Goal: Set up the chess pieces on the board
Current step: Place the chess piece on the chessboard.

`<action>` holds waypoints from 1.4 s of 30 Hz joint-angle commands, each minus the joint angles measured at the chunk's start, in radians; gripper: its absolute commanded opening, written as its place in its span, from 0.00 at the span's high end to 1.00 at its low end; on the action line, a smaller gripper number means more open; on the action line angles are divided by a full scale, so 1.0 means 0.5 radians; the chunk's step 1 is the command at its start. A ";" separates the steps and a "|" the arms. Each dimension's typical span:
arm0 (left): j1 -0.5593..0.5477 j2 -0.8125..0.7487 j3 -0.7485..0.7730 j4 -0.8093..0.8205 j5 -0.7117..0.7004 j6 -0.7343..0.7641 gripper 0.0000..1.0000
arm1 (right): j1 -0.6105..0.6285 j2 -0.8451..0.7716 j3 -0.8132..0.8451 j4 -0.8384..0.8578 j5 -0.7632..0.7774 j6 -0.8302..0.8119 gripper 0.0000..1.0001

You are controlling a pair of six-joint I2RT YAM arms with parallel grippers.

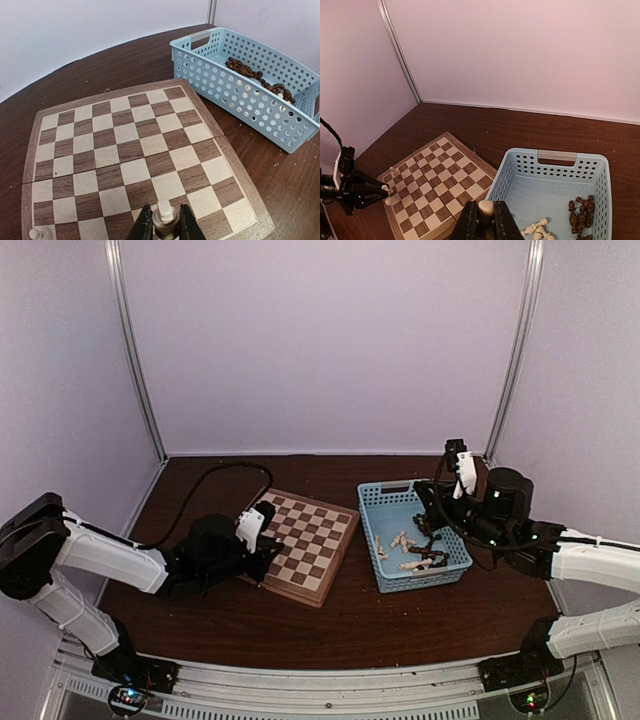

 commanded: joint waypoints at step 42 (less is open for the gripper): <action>-0.010 0.432 -0.286 0.924 -0.037 0.131 0.97 | -0.010 0.007 -0.015 0.037 -0.018 0.023 0.97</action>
